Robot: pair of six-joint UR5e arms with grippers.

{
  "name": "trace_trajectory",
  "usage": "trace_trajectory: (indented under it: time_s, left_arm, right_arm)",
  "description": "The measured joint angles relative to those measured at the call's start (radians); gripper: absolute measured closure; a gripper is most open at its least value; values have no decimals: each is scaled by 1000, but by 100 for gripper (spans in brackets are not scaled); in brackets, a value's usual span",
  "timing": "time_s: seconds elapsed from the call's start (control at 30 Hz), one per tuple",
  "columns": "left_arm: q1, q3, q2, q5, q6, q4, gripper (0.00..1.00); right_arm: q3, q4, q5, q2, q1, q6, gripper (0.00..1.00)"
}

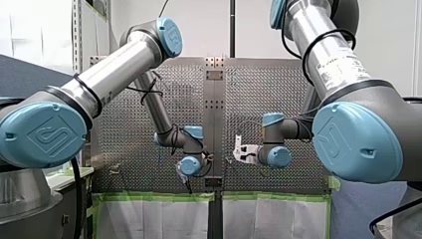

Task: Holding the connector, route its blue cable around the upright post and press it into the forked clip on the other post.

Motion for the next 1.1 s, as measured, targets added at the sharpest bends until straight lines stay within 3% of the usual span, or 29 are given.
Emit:
trace_trajectory:
  time_s: [0.27, 0.53, 0.77, 1.1]
  left_arm:
    - [-33, 0, 0, -63, 58, -2, 98]
    - [-72, -4, 0, -136, 66, 1, 98]
    - [-95, -10, -1, -195, 70, 21, 98]
    - [-121, -10, -3, -228, 106, 44, 98]
  right_arm:
    - [3, 2, 6, 0, 7, -5, 100]
    - [37, -41, 22, 1, 0, 10, 100]
    - [42, -51, 27, 5, -3, 13, 100]
    - [43, -93, 33, 63, -8, 11, 100]
